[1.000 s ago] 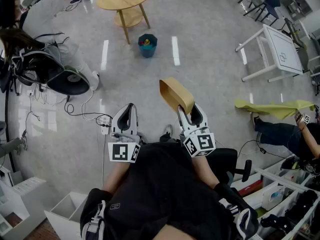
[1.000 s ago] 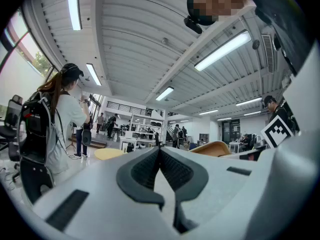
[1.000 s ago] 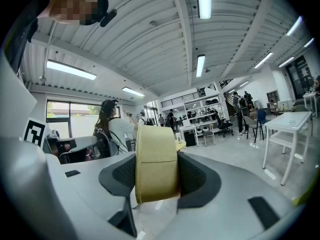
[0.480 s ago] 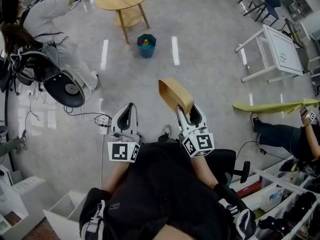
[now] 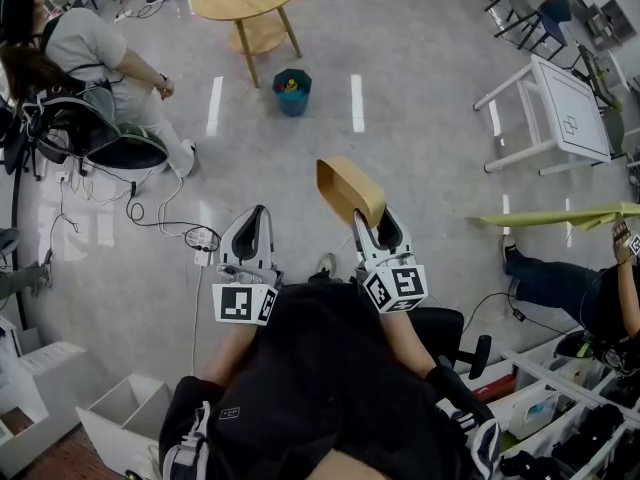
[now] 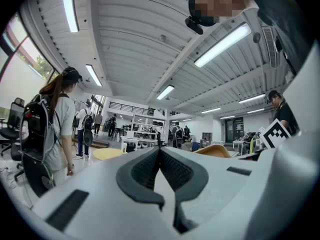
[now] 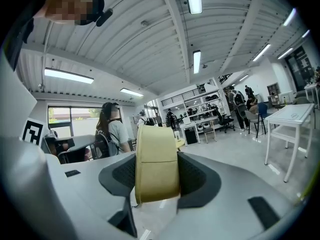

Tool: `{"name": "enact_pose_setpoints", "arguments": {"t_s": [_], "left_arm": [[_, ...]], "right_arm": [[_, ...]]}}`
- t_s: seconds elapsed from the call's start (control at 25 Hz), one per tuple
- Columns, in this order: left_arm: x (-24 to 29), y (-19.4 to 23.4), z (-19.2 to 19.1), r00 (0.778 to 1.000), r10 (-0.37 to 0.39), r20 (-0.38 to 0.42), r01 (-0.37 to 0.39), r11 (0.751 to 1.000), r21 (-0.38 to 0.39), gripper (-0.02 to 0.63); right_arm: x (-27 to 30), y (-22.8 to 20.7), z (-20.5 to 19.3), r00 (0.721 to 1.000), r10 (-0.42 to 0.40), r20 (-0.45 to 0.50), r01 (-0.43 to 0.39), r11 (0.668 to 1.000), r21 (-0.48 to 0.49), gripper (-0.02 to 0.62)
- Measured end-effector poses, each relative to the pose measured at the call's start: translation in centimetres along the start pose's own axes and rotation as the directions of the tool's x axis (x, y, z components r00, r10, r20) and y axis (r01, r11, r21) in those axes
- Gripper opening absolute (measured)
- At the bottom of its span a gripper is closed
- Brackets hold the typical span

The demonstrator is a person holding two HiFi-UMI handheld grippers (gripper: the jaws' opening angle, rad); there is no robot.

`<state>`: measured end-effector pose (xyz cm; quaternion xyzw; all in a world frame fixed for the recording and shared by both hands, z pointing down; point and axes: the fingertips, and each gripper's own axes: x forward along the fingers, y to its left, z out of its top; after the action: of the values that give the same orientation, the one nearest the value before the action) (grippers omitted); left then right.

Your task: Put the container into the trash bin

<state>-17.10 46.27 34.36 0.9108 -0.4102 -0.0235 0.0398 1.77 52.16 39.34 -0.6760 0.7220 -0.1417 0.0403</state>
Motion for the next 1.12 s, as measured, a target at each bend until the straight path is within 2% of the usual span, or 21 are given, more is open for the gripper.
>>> {"name": "enact_pose_setpoints", "arguments": {"t_s": [0.36,0.72,0.92,1.12], "left_arm": [[2.0,-4.0,-0.6,0.999,0.033,-0.011,-0.032,0.999,0.011,0.009],[6.7,-4.1,-2.7,0.999,0.009,-0.052,-0.009,1.000,-0.013,0.009],[11.9,-2.5,-4.0,0.998,-0.009,-0.064,0.006,0.999,-0.041,0.009],[18.5,1.0,-3.6,0.999,-0.002,-0.052,0.000,0.999,-0.053,0.009]], "right_arm": [[-0.1,-5.4,0.2,1.000,0.029,-0.007,-0.029,0.999,-0.015,0.229],[2.3,-8.5,-1.1,0.999,-0.008,-0.046,0.009,1.000,0.021,0.229],[6.1,-10.3,-1.2,0.997,-0.020,-0.077,0.021,1.000,0.015,0.229],[13.1,-12.3,0.0,0.995,-0.013,-0.102,0.013,1.000,-0.006,0.229]]}}
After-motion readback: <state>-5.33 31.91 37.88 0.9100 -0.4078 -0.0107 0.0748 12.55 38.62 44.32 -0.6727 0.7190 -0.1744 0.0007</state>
